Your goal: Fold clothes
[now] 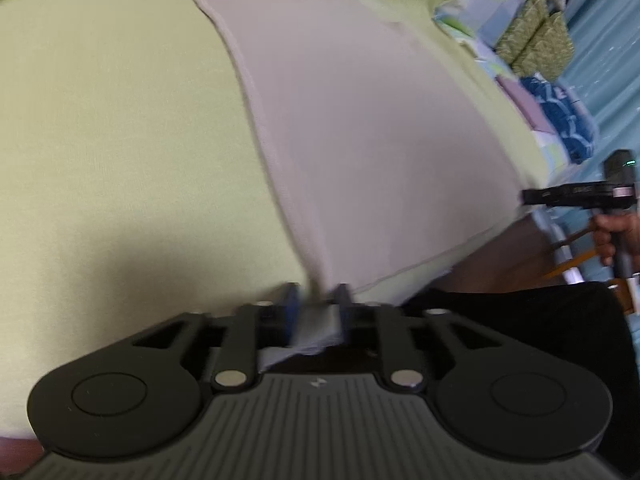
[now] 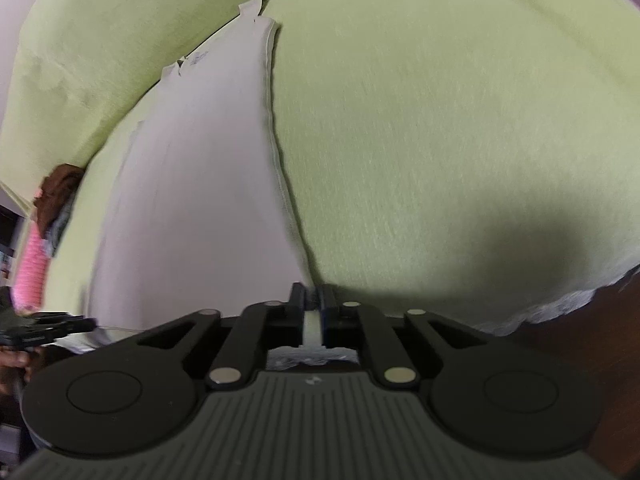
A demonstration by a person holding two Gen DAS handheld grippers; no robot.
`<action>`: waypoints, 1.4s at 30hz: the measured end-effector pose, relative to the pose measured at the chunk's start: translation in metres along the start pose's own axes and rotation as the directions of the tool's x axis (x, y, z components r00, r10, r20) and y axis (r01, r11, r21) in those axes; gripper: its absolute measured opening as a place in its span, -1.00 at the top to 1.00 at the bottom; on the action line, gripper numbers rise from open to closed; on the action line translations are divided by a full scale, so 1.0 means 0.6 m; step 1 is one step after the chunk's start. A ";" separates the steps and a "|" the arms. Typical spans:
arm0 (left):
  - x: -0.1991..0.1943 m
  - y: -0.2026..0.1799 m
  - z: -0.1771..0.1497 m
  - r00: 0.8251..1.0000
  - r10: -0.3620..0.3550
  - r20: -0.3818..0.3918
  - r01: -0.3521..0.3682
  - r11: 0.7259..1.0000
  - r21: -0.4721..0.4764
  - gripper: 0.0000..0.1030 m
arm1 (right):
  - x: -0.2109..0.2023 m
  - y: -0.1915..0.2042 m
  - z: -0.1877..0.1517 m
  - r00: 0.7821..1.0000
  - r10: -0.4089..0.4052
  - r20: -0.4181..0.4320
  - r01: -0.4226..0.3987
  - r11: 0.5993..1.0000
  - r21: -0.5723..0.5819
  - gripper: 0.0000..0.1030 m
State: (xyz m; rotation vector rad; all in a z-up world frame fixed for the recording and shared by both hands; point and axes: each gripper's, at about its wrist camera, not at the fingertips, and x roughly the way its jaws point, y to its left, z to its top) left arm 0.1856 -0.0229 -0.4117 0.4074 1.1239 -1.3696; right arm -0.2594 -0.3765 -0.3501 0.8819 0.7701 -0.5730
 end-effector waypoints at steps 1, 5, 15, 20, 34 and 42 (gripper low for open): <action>-0.009 0.003 0.006 1.000 0.006 0.015 -0.006 1.000 0.005 0.21 | -0.013 0.013 0.002 0.998 -0.050 0.037 0.051 0.998 -0.031 0.45; -0.031 0.023 0.067 0.997 0.051 0.063 -0.056 0.995 0.084 0.09 | -0.052 0.073 0.025 0.977 -0.143 0.161 0.165 0.977 -0.137 0.42; 0.046 0.058 0.327 0.986 0.104 0.134 -0.149 0.906 0.396 -0.09 | 0.059 0.264 0.206 0.980 0.005 0.201 0.065 0.938 -0.340 0.19; 0.081 0.082 0.419 0.993 0.083 0.088 -0.115 0.865 0.488 -0.12 | 0.192 0.344 0.311 0.990 0.082 0.112 -0.034 0.926 -0.376 0.19; 0.125 0.103 0.531 0.997 0.065 -0.052 -0.026 0.838 0.546 -0.21 | 0.325 0.468 0.471 0.998 0.050 -0.034 -0.060 0.893 -0.445 0.10; 0.163 0.093 0.576 0.994 0.066 -0.091 0.001 0.806 0.592 -0.25 | 0.371 0.491 0.523 0.996 0.003 -0.086 -0.045 0.866 -0.497 0.10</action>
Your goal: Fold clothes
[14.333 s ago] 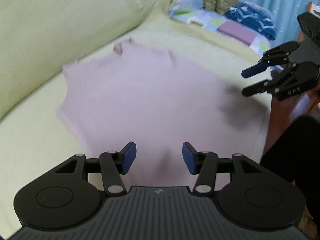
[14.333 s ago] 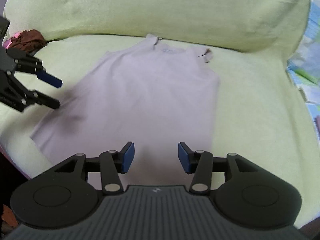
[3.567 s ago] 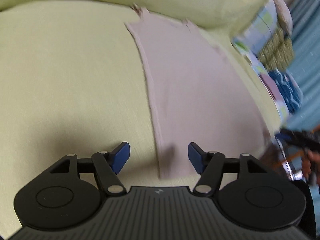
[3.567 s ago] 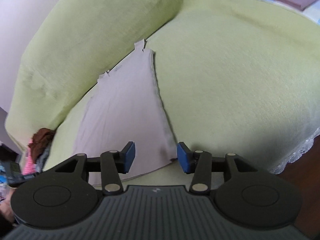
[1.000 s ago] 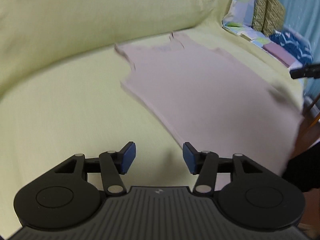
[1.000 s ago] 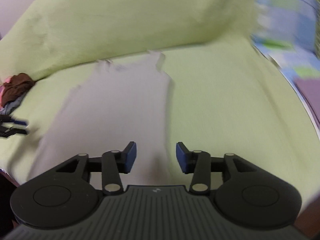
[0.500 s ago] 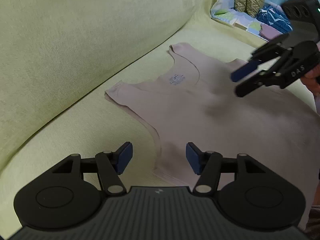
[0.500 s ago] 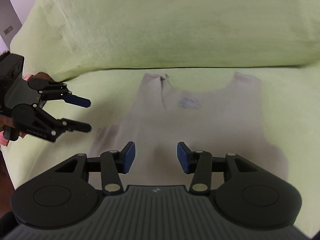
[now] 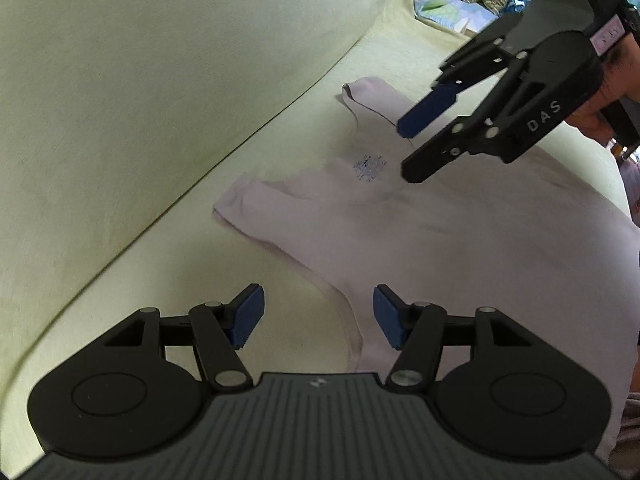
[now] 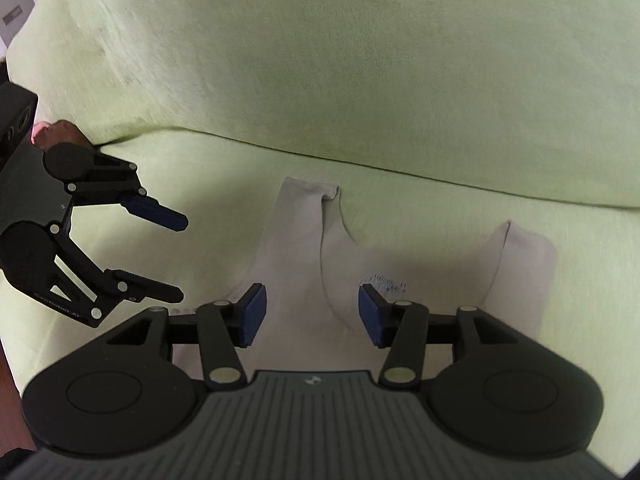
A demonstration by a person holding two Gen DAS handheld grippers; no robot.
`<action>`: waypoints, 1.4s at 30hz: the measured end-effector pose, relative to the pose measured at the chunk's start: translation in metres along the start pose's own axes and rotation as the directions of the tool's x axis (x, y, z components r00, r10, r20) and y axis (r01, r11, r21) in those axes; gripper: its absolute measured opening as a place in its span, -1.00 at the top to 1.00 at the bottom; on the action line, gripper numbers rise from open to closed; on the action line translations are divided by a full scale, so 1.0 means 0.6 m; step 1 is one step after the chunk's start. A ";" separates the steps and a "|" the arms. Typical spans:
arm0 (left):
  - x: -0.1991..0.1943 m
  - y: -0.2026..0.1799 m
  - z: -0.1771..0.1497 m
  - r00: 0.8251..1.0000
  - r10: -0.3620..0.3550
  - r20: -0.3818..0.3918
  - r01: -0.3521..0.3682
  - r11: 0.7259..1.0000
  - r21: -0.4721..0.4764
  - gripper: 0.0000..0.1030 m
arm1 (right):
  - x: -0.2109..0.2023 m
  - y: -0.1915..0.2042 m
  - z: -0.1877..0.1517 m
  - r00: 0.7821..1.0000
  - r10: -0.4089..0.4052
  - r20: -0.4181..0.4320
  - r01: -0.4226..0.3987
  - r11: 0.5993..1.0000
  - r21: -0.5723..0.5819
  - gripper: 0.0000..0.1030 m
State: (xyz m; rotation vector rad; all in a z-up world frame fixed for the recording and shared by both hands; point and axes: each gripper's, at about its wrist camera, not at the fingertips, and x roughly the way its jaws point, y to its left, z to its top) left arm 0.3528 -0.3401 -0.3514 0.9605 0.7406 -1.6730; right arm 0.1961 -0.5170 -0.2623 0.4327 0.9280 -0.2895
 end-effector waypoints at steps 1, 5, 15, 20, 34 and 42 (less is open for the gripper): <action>0.004 0.002 0.003 1.000 -0.001 -0.001 0.001 1.000 0.009 -0.29 | 0.006 -0.002 0.006 1.000 -0.002 -0.008 0.002 1.000 -0.010 0.10; 0.020 0.020 0.015 1.000 -0.018 0.019 0.017 0.998 0.067 -0.31 | 0.032 -0.008 0.030 0.999 0.011 -0.030 -0.012 0.999 -0.042 0.10; 0.065 0.068 0.037 0.994 -0.108 0.026 0.098 0.962 0.254 -0.34 | 0.101 -0.045 0.066 0.999 0.048 0.007 -0.048 0.997 0.064 0.10; 0.070 0.084 0.032 0.989 -0.142 0.045 0.125 0.957 0.263 -0.34 | 0.148 -0.060 0.074 0.984 0.179 0.015 -0.179 0.968 0.174 0.29; 0.070 0.109 -0.009 0.974 -0.201 0.109 0.175 0.962 0.207 -0.35 | 0.222 -0.131 0.064 0.907 0.414 0.069 -0.389 0.766 0.511 0.38; 0.059 0.108 -0.006 0.971 -0.200 0.128 0.166 0.957 0.236 -0.35 | 0.216 -0.134 0.080 0.930 0.347 0.123 -0.367 0.853 0.371 0.39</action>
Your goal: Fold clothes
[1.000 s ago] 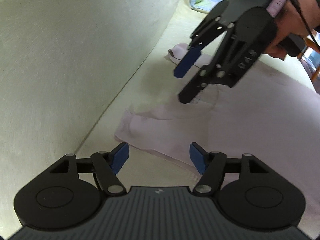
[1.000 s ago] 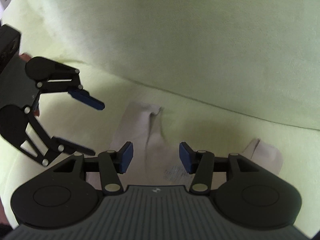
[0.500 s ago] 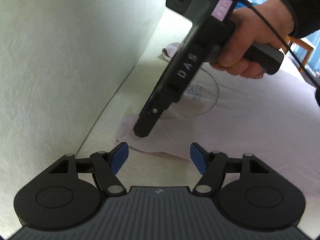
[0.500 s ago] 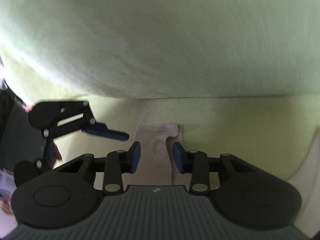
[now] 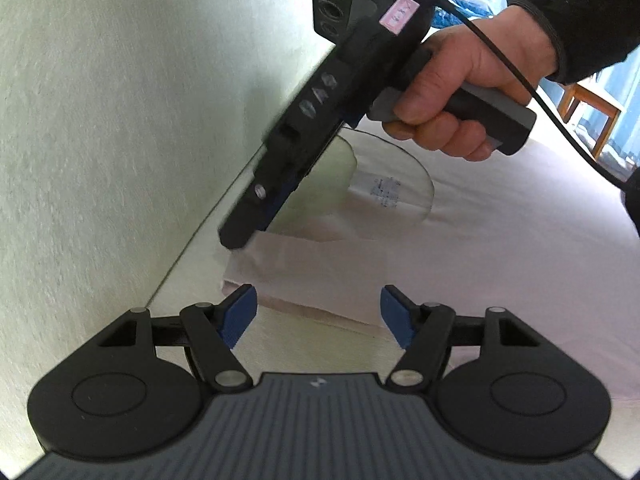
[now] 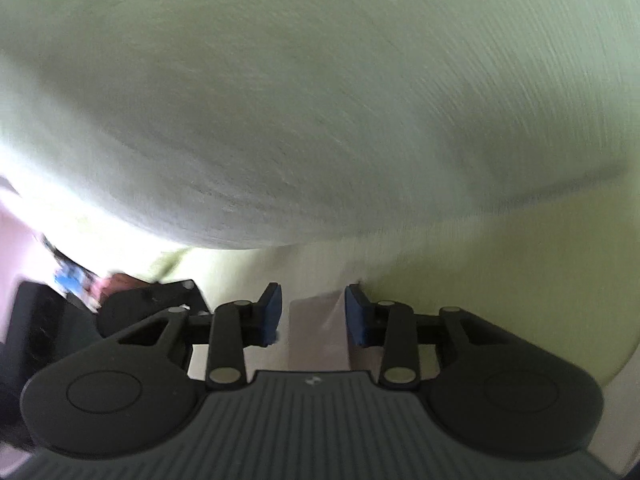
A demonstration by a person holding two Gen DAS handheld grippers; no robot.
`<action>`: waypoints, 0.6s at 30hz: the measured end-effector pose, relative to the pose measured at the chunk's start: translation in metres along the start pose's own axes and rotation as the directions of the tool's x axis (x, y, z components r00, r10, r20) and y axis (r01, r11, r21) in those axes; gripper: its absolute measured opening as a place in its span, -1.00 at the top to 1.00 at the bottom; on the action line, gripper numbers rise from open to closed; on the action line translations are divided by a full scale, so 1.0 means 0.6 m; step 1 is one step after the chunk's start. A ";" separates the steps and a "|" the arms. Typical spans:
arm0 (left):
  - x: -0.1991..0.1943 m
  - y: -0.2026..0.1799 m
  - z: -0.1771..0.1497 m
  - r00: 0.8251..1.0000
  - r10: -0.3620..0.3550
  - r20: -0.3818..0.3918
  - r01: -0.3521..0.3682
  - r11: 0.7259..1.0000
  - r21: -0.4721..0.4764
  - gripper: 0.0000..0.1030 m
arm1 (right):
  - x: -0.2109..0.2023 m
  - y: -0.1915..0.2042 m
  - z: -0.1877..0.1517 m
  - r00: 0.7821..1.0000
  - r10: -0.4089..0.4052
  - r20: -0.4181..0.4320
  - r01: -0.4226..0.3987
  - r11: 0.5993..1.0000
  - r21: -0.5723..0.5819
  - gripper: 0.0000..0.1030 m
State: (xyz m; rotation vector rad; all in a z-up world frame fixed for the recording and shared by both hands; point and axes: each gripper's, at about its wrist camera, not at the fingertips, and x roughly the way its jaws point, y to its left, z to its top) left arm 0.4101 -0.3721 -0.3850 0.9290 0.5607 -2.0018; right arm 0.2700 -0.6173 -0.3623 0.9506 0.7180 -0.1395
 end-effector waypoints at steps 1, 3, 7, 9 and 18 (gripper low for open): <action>0.000 0.001 0.002 1.000 -0.003 -0.001 0.003 1.000 0.007 -0.35 | 0.001 0.005 -0.001 1.000 -0.009 -0.011 0.009 0.999 -0.037 0.39; 0.001 0.008 0.002 1.000 -0.008 -0.001 0.008 1.000 0.015 -0.35 | 0.002 0.010 -0.003 0.999 -0.021 -0.029 0.019 0.997 -0.073 0.39; 0.005 0.010 0.006 1.000 -0.010 -0.003 0.010 1.000 0.020 -0.35 | 0.012 0.013 0.000 0.998 -0.035 -0.044 0.030 0.994 -0.104 0.42; 0.002 0.011 0.009 1.000 0.003 -0.003 -0.003 1.000 0.030 -0.35 | 0.016 0.016 0.006 0.998 -0.042 -0.036 0.038 0.993 -0.111 0.44; 0.006 0.039 0.029 1.000 0.002 0.017 -0.001 1.000 -0.025 -0.41 | -0.006 0.003 0.014 0.998 -0.059 0.008 0.060 0.996 -0.072 0.40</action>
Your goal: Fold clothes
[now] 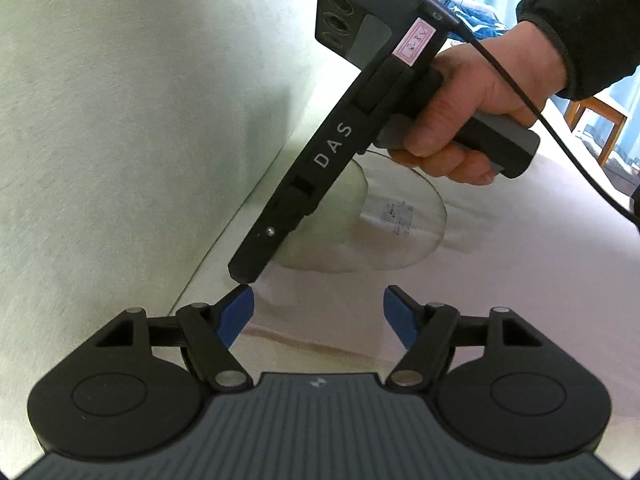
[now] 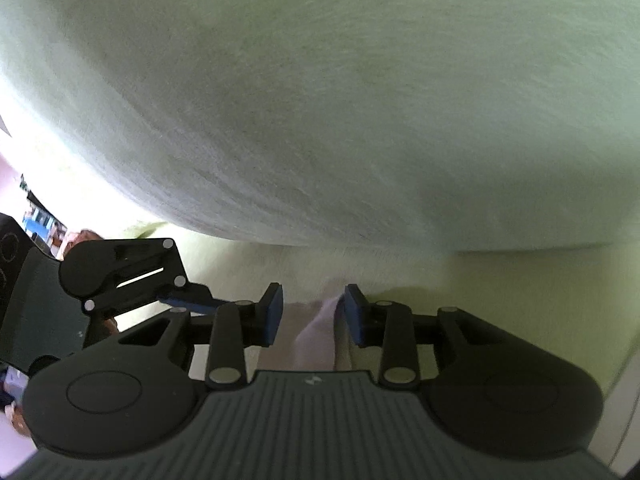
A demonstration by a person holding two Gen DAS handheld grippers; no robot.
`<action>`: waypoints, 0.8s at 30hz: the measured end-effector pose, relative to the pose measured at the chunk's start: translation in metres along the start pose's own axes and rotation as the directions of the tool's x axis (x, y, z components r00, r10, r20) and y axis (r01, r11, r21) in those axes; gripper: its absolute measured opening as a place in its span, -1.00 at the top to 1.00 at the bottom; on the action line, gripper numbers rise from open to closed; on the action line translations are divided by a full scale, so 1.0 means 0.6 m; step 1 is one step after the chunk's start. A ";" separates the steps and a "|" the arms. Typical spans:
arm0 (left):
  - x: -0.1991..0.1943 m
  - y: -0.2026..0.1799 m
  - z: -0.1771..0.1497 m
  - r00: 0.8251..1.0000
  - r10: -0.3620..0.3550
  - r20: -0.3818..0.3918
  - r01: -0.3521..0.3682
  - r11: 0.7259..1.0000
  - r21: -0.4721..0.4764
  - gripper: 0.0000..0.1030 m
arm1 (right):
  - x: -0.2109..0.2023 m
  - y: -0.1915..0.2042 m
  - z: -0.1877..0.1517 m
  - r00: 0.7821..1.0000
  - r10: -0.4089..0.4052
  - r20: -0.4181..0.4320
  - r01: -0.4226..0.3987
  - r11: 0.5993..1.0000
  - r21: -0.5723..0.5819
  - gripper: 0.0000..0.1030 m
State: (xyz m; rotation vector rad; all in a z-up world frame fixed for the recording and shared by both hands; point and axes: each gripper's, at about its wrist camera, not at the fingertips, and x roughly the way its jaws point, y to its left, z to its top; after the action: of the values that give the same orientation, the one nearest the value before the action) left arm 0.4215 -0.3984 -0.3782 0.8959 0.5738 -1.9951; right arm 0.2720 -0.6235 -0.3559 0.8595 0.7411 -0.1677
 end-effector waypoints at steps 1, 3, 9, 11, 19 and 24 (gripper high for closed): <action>0.006 0.005 0.000 1.000 -0.006 -0.015 0.006 1.000 -0.009 -0.41 | 0.001 -0.004 -0.001 1.000 -0.006 0.003 0.006 1.000 0.002 0.40; 0.020 0.016 -0.001 0.998 -0.005 -0.056 0.004 1.000 -0.026 -0.40 | -0.009 -0.006 0.001 0.999 -0.020 0.027 0.019 1.000 0.002 0.40; 0.019 0.045 -0.011 0.997 0.029 -0.068 -0.035 0.996 -0.084 -0.40 | -0.077 0.002 -0.017 0.990 -0.125 0.065 0.130 0.988 -0.083 0.39; 0.012 0.044 -0.009 0.996 0.051 -0.070 -0.058 0.993 -0.098 -0.40 | -0.106 0.006 -0.033 0.981 -0.184 0.066 0.192 0.973 -0.130 0.39; -0.002 0.001 0.038 0.999 0.052 -0.005 -0.052 0.980 -0.190 -0.43 | -0.220 -0.045 -0.113 0.918 -0.393 0.050 0.395 0.901 -0.181 0.39; 0.067 -0.044 0.098 1.000 -0.010 0.022 0.013 0.987 -0.159 -0.43 | -0.265 -0.118 -0.097 0.925 -0.375 0.052 0.379 0.922 -0.077 0.39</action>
State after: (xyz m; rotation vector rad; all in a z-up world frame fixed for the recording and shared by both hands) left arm 0.3614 -0.4448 -0.3700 0.7745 0.7170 -1.9362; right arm 0.0940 -0.6510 -0.3213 0.6230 0.8689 -0.4914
